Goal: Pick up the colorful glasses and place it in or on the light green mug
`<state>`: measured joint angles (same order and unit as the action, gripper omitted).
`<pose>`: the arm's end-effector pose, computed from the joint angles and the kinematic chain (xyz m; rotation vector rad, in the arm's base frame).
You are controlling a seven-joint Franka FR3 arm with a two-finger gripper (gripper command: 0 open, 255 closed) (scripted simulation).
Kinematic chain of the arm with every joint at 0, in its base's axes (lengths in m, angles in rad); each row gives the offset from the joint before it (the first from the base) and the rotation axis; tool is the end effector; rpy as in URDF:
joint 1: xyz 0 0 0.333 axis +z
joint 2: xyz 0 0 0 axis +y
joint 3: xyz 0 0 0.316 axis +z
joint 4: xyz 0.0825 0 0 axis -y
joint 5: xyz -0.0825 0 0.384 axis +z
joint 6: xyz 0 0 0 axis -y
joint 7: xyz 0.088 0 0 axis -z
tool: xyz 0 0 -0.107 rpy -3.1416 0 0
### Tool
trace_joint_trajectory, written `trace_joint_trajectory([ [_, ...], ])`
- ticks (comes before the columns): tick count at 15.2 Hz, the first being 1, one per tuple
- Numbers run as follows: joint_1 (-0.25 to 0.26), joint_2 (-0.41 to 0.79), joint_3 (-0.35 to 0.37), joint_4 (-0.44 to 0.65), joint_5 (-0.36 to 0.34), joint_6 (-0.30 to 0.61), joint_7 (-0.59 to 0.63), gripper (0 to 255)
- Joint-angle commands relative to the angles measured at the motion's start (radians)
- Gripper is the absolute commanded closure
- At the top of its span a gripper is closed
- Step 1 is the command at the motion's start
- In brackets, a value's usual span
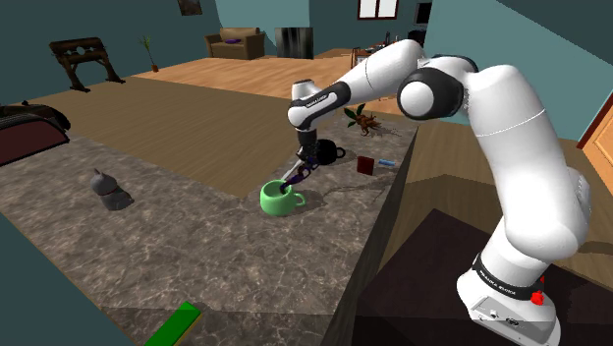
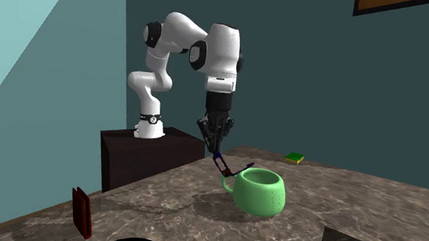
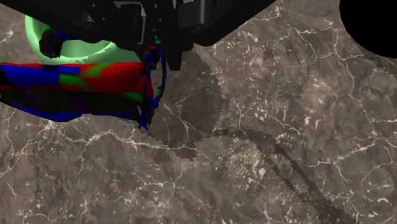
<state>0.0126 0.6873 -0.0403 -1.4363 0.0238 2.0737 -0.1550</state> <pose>0.7168 -0.0134 0.2825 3.1339 0.1943 -0.0779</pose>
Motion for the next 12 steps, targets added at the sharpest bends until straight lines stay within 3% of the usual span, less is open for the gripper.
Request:
trace_joint_trajectory([
  [1,0.022,0.057,0.006,0.101,-0.001,-0.043,0.031,255],
  [4,0.052,0.170,0.014,0.300,-0.003,-0.130,0.070,255],
  [12,0.051,0.220,0.015,0.278,-0.003,-0.058,0.070,255],
])
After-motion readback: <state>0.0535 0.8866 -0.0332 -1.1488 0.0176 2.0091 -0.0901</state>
